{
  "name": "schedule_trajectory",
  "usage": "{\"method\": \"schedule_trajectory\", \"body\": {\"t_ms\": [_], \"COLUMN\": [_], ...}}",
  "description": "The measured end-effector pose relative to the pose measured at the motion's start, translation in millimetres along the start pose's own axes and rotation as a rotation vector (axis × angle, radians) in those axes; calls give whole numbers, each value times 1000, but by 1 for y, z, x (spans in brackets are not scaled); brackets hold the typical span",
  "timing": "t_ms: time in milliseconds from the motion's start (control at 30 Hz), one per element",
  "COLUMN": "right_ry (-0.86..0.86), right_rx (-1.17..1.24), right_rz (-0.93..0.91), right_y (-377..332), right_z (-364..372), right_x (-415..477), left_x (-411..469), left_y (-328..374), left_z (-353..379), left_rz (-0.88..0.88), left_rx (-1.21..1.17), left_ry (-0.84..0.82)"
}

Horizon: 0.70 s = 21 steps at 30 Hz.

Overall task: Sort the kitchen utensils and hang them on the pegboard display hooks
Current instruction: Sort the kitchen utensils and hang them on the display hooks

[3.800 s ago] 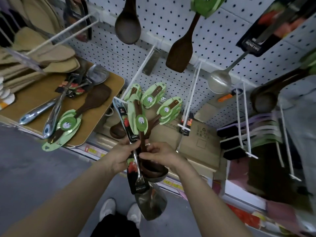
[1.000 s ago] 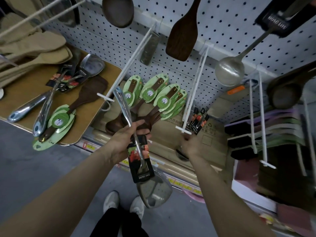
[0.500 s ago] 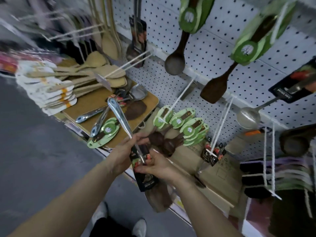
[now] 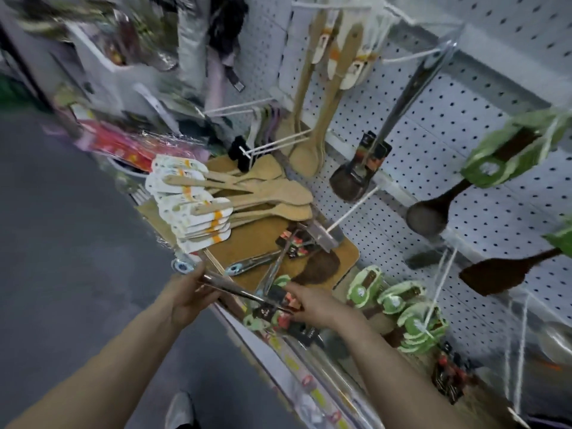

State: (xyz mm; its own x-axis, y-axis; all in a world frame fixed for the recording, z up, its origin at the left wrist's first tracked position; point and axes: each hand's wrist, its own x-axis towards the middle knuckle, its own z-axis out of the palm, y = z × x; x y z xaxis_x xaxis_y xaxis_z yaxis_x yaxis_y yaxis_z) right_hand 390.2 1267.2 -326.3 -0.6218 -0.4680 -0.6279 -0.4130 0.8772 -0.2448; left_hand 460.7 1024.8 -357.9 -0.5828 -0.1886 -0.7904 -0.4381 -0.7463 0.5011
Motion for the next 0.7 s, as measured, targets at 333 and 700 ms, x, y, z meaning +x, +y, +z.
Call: {"method": "schedule_trajectory", "body": {"t_ms": [333,700], "right_ry": [271,347], "right_rx": [-342,-133], "right_rz": [208,247], "right_y": [-3,10], "right_z": [-28,-19], "right_x": [85,118], "left_x": [49,97], "left_y": [21,-2], "left_z": [-23,34], "left_rz": [-53,-124], "left_rx": [-11,-99], "left_ry": [22,4]}}
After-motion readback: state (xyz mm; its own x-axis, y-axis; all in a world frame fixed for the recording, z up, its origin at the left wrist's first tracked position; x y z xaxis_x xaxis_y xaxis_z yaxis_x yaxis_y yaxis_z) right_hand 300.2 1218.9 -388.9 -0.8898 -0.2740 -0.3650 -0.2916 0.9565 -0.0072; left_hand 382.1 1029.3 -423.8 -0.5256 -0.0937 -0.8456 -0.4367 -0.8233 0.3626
